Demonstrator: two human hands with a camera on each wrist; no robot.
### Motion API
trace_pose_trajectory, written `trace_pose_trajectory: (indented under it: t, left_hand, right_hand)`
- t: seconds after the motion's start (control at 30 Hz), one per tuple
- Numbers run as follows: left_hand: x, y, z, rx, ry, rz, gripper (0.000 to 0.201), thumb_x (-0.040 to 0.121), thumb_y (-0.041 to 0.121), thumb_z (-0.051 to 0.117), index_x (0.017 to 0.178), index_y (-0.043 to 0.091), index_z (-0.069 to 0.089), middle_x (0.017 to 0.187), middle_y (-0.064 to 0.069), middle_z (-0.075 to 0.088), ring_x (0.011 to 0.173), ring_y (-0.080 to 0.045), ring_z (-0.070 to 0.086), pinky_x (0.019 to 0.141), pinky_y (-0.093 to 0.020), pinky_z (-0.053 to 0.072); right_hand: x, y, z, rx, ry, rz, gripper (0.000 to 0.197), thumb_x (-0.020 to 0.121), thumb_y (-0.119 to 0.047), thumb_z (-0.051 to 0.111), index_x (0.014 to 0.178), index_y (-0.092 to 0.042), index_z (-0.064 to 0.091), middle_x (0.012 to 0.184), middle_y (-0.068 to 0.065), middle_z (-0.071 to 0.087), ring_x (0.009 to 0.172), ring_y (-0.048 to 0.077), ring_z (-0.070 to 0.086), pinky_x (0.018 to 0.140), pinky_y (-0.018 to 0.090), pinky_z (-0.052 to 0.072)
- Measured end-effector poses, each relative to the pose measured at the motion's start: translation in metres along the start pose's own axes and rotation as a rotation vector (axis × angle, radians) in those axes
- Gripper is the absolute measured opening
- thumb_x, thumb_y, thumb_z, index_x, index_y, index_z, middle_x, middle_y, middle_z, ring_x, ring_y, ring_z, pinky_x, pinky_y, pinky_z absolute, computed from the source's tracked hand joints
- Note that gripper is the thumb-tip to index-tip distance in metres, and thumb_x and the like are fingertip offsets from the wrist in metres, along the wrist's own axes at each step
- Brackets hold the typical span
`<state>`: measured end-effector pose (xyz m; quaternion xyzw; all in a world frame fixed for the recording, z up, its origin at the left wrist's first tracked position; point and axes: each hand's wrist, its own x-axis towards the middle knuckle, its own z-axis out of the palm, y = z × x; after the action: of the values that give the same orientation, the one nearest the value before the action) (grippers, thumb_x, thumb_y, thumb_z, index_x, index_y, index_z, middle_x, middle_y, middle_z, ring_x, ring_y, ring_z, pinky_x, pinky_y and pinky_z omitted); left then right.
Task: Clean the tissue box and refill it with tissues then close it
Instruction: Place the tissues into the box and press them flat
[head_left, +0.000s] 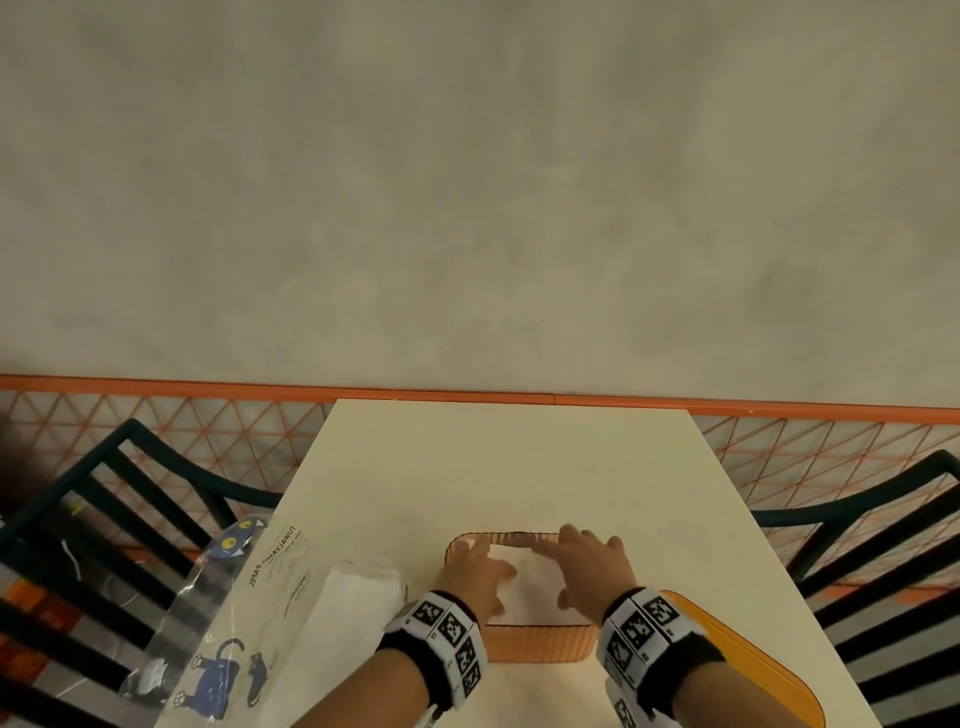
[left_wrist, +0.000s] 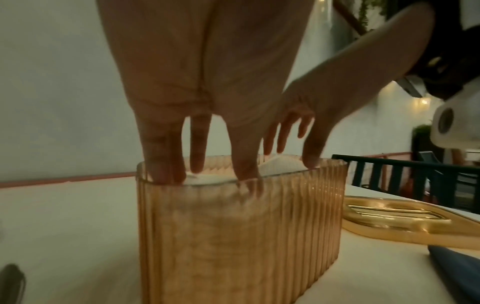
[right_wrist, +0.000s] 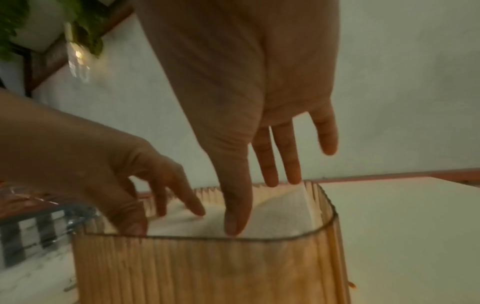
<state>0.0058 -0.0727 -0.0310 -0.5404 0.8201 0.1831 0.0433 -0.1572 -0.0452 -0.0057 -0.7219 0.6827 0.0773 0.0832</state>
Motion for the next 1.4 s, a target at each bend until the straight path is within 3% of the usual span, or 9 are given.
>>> trace_pose_trajectory:
  t: [0.13,0.37,0.47,0.63,0.77,0.9,1.03,1.17,1.4]
  left_hand:
    - [0.001,-0.003,0.000,0.040,-0.137,-0.038,0.062,0.089,0.008,0.060,0.143,0.022,0.035,0.148,-0.008,0.029,0.139,-0.028,0.028,0.114,-0.035,0.030]
    - [0.001,0.005,-0.003,0.149,-0.187,-0.043,0.040,0.097,0.009,0.042,0.137,0.010,0.043,0.146,-0.014,0.035,0.133,-0.030,0.038,0.109,-0.035,0.034]
    - [-0.005,0.007,-0.007,0.188,-0.205,-0.038,0.040,0.099,0.012,0.037,0.138,0.003,0.040,0.144,-0.017,0.039,0.135,-0.031,0.035,0.111,-0.037,0.032]
    - [-0.030,0.000,-0.016,-0.034,0.263,0.021,0.044,0.094,0.018,0.046,0.137,0.022,0.040,0.135,-0.001,0.043,0.129,-0.022,0.033,0.098,-0.034,0.044]
    - [-0.052,-0.045,-0.028,-0.404,0.599,-0.230,0.031,0.093,0.014,0.045,0.124,0.016,0.049,0.123,-0.003,0.049,0.113,-0.018,0.049,0.089,-0.031,0.049]
    - [-0.056,-0.096,-0.011,-0.264,0.289,-0.542,0.031,0.094,0.019,0.044,0.124,0.011,0.044,0.131,-0.010,0.042,0.122,-0.028,0.040,0.095,-0.038,0.043]
    - [-0.058,-0.110,0.019,-0.148,-0.012,-0.591,0.057,0.092,0.041,0.048,0.137,0.012,0.029,0.145,-0.010,0.026,0.134,-0.031,0.026,0.104,-0.039,0.038]
    - [-0.058,-0.103,0.041,-0.061,-0.008,-0.626,0.066,0.086,0.047,0.055,0.136,0.015,0.028,0.146,-0.005,0.022,0.134,-0.027,0.024,0.101,-0.040,0.042]
    - [-0.056,-0.097,0.046,-0.008,0.072,-0.649,0.039,0.094,0.035,0.045,0.125,0.014,0.038,0.137,-0.005,0.032,0.126,-0.024,0.034,0.097,-0.034,0.044]
  right_hand:
    - [0.008,0.001,0.013,0.044,-0.254,0.039,0.064,0.092,-0.010,0.050,0.140,-0.047,0.028,0.147,-0.002,0.031,0.138,0.020,0.031,0.106,0.070,-0.003]
    - [0.012,-0.005,0.015,0.177,-0.338,0.132,0.042,0.099,-0.034,0.033,0.141,-0.037,0.035,0.149,-0.004,0.037,0.140,0.021,0.031,0.110,0.066,-0.009]
    - [0.011,-0.002,0.016,0.155,-0.332,0.091,0.048,0.098,-0.026,0.040,0.141,-0.044,0.031,0.151,-0.004,0.032,0.141,0.022,0.027,0.108,0.067,-0.008]
    - [0.001,0.010,0.021,0.159,-0.205,-0.004,0.066,0.091,-0.011,0.050,0.140,-0.047,0.027,0.150,-0.006,0.029,0.138,0.019,0.031,0.106,0.070,-0.005]
    - [-0.006,0.016,0.022,0.154,-0.030,-0.046,0.062,0.090,-0.018,0.057,0.141,-0.042,0.030,0.147,-0.007,0.031,0.136,0.017,0.031,0.112,0.058,0.012]
    - [-0.011,0.020,0.022,0.121,0.113,-0.051,0.057,0.090,-0.004,0.046,0.136,-0.038,0.040,0.138,-0.004,0.040,0.124,0.019,0.038,0.099,0.034,0.039]
    - [-0.011,0.017,0.028,0.190,0.140,-0.045,0.058,0.088,0.007,0.042,0.133,-0.029,0.048,0.133,0.002,0.044,0.118,0.021,0.039,0.094,0.027,0.043]
    - [-0.014,0.012,0.035,0.193,0.154,-0.034,0.055,0.089,0.005,0.044,0.132,-0.027,0.049,0.134,0.001,0.041,0.121,0.020,0.037,0.098,0.025,0.043]
    - [-0.019,0.010,0.036,0.197,0.162,-0.024,0.051,0.090,0.002,0.044,0.132,-0.026,0.049,0.134,0.002,0.041,0.123,0.020,0.036,0.100,0.025,0.042]
